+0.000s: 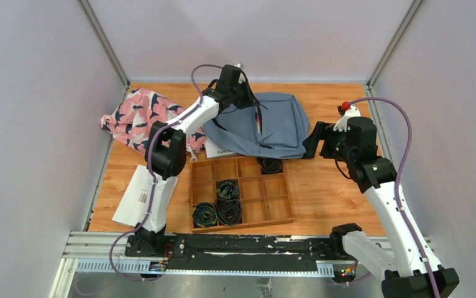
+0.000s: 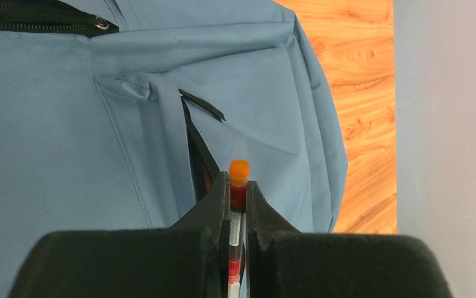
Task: Pack the student bag
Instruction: Place the stationery in the student bag.
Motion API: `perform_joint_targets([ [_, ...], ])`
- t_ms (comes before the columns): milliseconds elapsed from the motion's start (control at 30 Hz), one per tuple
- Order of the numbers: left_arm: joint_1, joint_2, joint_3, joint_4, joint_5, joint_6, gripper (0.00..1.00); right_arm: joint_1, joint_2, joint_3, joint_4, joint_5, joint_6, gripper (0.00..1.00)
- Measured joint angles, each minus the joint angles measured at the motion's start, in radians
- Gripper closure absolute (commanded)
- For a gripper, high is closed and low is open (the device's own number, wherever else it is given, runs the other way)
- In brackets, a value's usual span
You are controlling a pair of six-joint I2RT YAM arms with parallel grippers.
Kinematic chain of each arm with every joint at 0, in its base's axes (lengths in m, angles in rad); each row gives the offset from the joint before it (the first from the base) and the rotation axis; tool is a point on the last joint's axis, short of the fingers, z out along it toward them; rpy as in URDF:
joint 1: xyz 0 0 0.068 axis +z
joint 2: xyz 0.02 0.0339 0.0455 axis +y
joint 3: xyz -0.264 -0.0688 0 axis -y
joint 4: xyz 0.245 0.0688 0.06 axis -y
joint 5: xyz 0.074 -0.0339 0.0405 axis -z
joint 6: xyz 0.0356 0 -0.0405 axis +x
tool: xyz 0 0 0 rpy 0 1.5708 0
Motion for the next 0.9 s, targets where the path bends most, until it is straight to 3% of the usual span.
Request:
perform_joint_targets([
  [900,-0.001,-0.005,-0.033,0.114,-0.156,-0.017,1.00,-0.005,-0.022,-0.019,-0.002,0.000,0.002,0.20],
])
